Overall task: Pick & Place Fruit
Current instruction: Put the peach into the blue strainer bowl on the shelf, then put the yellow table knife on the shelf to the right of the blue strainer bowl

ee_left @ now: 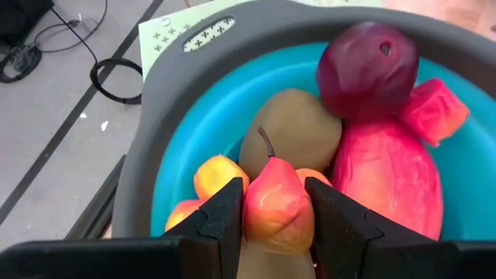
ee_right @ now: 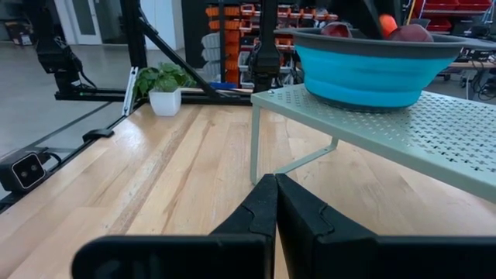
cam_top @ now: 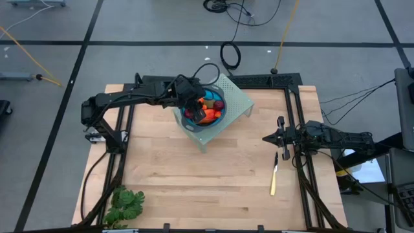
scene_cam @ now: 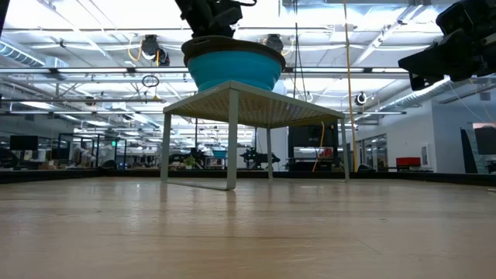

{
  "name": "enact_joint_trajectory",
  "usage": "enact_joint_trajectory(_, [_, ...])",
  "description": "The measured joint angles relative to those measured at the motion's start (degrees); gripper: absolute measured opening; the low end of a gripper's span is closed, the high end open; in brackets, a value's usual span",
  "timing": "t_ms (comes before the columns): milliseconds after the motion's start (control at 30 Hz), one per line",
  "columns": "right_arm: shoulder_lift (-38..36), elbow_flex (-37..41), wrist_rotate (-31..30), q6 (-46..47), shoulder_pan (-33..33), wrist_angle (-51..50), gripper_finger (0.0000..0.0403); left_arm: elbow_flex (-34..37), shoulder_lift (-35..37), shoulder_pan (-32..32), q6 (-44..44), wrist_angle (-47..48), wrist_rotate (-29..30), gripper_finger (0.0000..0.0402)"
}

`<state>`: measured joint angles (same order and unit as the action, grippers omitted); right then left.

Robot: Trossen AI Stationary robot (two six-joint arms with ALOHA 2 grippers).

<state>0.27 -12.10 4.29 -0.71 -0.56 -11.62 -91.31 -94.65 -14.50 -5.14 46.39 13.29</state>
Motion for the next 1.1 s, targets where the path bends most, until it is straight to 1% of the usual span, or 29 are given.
enact_joint_trajectory(567, [0.00, 0.00, -0.01, 0.02, 0.01, 0.05, 0.0000, 0.00, 0.00, 0.00, 0.96, 0.20, -0.45, 0.0135])
enact_joint_trajectory(933, [0.00, 0.00, 0.00, 0.02, 0.00, 0.09, 0.0000, -0.02, 0.00, 0.00, 0.96, 0.39, -0.39, 0.0198])
enact_joint_trajectory(1100, [0.00, 0.00, 0.00, 0.02, 0.00, 0.21, 0.0000, -0.05, 0.61, -0.12, 1.08, -0.11, -0.38, 0.0208])
